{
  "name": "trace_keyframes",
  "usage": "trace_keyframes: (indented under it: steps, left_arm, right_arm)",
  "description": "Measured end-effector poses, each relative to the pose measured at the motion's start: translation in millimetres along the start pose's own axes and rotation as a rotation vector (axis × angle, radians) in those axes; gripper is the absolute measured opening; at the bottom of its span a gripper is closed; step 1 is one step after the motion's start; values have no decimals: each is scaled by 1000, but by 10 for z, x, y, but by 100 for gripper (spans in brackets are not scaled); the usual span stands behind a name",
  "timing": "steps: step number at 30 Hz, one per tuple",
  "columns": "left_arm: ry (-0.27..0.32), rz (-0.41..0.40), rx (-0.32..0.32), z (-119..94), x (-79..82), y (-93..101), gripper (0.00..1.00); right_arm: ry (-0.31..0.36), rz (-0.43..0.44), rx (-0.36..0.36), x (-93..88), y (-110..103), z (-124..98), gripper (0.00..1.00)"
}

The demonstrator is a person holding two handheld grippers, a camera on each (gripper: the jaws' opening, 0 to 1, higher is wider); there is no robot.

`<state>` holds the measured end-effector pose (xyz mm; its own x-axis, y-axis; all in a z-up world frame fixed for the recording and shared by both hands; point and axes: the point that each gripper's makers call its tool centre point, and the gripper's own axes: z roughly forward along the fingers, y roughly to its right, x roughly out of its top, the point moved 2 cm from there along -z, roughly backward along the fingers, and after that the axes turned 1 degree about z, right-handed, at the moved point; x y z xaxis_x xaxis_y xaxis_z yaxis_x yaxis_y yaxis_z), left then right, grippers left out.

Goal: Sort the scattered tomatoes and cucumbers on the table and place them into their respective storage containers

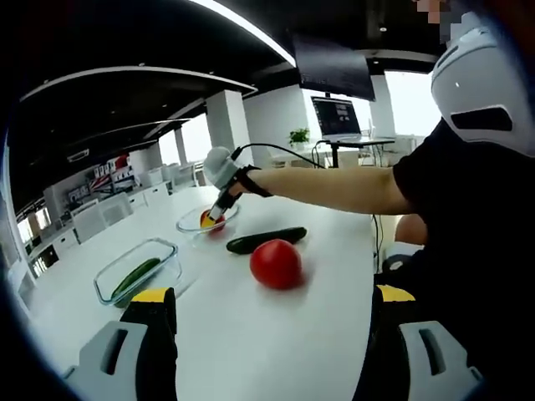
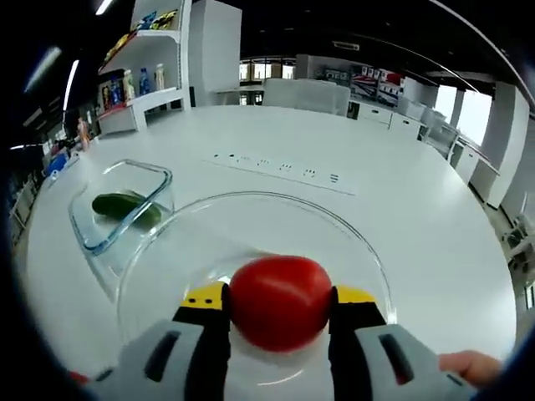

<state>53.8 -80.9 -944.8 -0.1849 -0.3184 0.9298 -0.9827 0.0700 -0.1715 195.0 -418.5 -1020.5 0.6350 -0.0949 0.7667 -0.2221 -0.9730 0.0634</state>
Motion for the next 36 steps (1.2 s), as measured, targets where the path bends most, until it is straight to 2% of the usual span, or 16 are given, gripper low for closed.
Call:
trace_keyframes:
  steps: [15,28,32,36]
  left_arm:
    - [2,14,-9,-2,22,72,95]
    - [4,7,-5,-22,10,46,95]
    - [8,11,-3,-32,15,39,95]
    - [9,11,-4,-29,19,39,95]
  right_arm:
    - [1,-75,-16,-127,-110,-153,43]
    - [5,-78,-13,-114,-107,-155,44]
    - [42,-15,24,-79,-128,-212,45]
    - [37,-38,59,-88,-201,-250,53]
